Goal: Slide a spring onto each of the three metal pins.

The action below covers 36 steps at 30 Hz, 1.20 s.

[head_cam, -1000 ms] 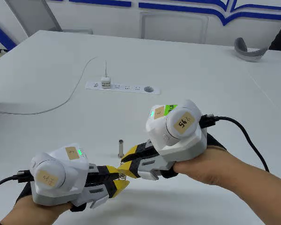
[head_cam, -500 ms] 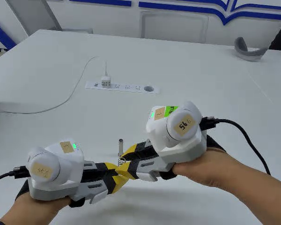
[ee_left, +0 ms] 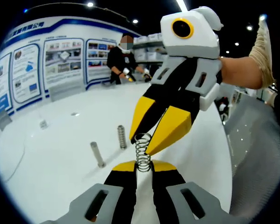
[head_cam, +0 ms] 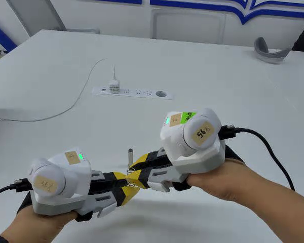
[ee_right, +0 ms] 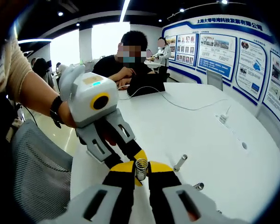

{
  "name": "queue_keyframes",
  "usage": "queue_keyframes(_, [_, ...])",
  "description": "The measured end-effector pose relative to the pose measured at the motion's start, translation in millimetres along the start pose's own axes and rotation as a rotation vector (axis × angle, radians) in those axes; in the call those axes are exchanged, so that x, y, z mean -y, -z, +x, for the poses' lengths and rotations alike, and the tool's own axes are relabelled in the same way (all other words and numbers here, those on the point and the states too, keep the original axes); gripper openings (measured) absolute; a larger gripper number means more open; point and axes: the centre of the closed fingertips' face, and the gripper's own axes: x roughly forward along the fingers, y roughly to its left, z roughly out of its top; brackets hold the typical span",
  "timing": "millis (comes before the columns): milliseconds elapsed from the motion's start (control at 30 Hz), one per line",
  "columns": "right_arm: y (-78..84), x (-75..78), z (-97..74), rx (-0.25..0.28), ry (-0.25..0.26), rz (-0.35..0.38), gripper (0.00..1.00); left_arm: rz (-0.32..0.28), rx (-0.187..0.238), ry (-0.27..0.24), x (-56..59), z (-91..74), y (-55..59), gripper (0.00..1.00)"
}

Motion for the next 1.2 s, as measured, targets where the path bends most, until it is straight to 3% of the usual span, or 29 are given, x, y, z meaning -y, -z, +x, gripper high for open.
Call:
queue_keyframes(267, [-3.1, 6.9, -0.5, 0.013, 0.022, 0.007, 0.12, -0.004, 0.001, -0.018, -4.1, -1.8, 0.4, 0.22])
queue_keyframes(700, [-8.8, 18.6, -3.8, 0.037, 0.059, 0.028, 0.12, -0.050, -0.006, -0.078, -20.8, -10.4, 4.5, 0.42])
queue_keyframes(1200, [-20.0, 39.9, -8.0, 0.089, 0.131, 0.039, 0.12, -0.072, -0.005, -0.109, -26.9, -13.8, 6.8, 0.54])
